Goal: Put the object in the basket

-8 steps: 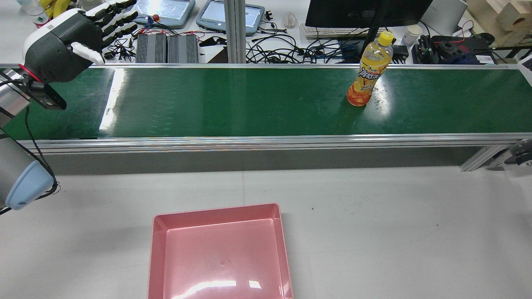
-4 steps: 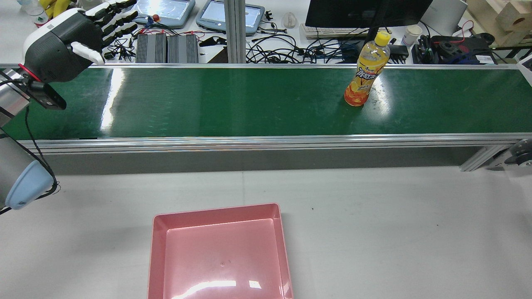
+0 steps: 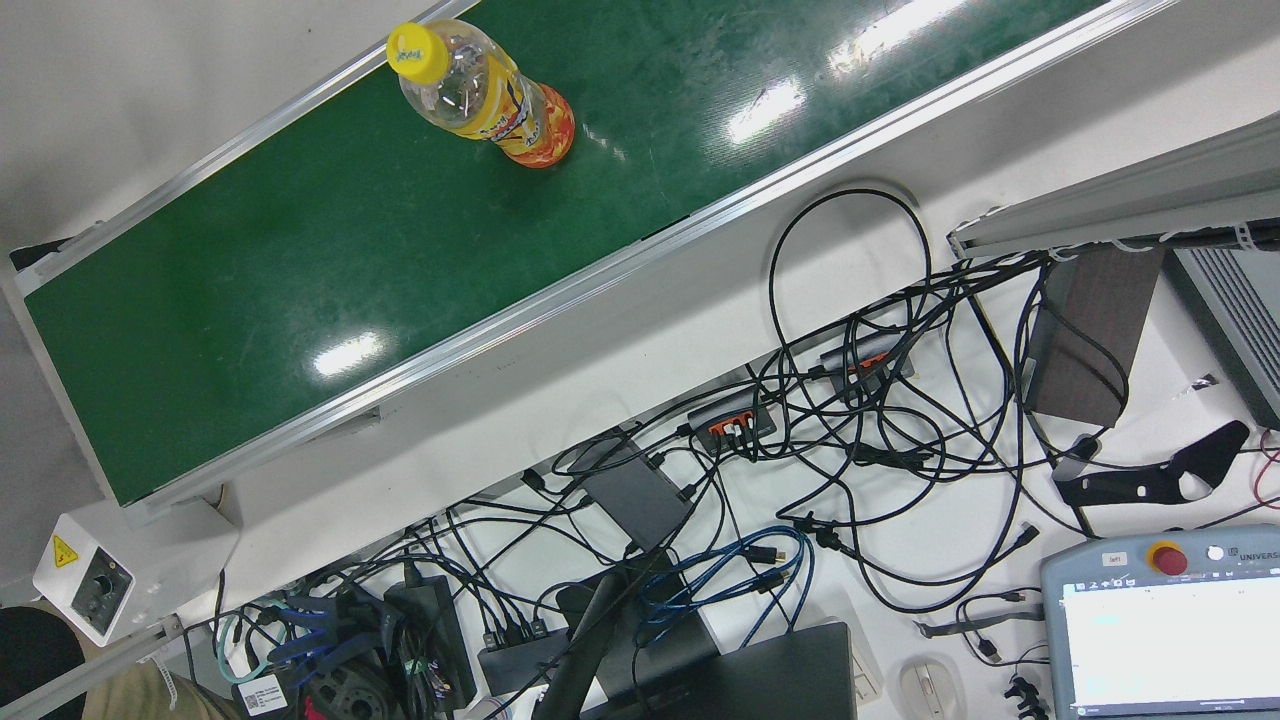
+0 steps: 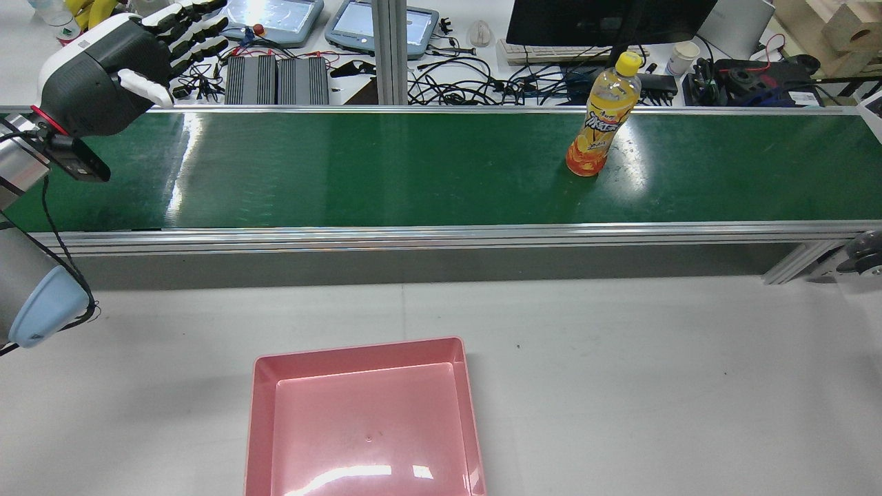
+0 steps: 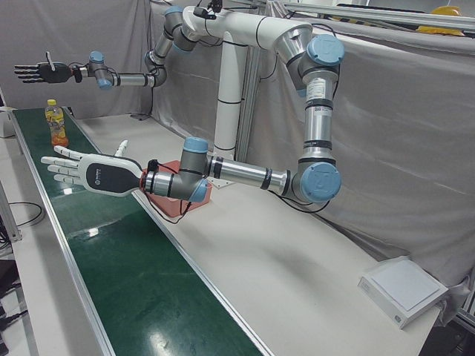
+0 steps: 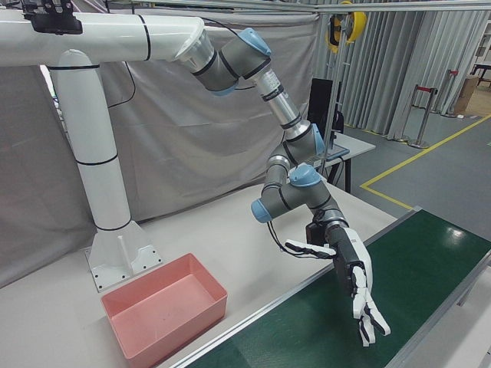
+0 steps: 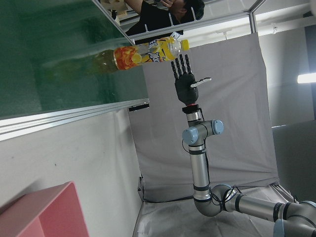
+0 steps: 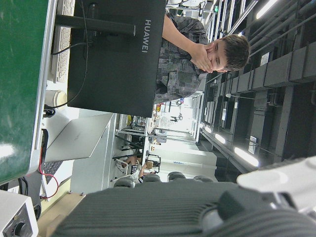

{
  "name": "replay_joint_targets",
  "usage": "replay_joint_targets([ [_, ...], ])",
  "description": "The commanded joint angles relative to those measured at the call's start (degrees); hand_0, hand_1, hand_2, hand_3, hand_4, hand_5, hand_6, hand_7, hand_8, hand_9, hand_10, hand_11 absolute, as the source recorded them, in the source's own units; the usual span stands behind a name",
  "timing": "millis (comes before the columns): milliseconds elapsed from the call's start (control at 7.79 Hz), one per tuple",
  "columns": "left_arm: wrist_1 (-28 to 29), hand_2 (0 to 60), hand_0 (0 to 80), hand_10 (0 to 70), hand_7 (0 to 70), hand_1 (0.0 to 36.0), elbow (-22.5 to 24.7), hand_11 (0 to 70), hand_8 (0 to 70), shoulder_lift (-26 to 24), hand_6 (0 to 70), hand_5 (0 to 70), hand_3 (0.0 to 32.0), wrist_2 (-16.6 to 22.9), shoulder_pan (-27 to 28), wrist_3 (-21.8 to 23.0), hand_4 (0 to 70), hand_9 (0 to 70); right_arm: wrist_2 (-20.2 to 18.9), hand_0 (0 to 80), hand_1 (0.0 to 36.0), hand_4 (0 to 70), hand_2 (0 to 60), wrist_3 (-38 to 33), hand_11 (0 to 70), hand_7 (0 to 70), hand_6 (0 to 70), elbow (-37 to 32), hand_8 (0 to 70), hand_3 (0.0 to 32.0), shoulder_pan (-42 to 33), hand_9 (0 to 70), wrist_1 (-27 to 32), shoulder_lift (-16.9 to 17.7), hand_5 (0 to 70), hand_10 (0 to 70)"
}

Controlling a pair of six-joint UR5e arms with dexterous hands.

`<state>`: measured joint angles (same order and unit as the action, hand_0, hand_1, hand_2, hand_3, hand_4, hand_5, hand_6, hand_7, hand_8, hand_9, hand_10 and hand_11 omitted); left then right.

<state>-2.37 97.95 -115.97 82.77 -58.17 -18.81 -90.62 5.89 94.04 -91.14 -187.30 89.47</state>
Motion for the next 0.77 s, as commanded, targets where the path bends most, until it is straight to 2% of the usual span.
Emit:
replay_joint_targets([
  [0,-0.4,0.0,51.7,5.9,0.0,5.2,1.1,9.6,6.3,0.0,0.0,12.8,2.0,0.0,0.0,-0.1,14.1,6.8,0.0,0.0,0.0,0.0,0.0,0.0,0.0,0.0,0.0,0.0,0.0,0.0,0.0,0.0,0.0,0.0,0.0,0.0],
  [642,-0.5,0.0,51.8,6.1,0.0,5.3,1.2,9.9,6.5,0.1,0.0,13.3,1.8,0.0,0.1,-0.1,14.1,7.1,0.0,0.0,0.0,0.0,0.0,0.0,0.0,0.0,0.0,0.1,0.0,0.0,0.0,0.0,0.0,0.0,0.0,0.0],
])
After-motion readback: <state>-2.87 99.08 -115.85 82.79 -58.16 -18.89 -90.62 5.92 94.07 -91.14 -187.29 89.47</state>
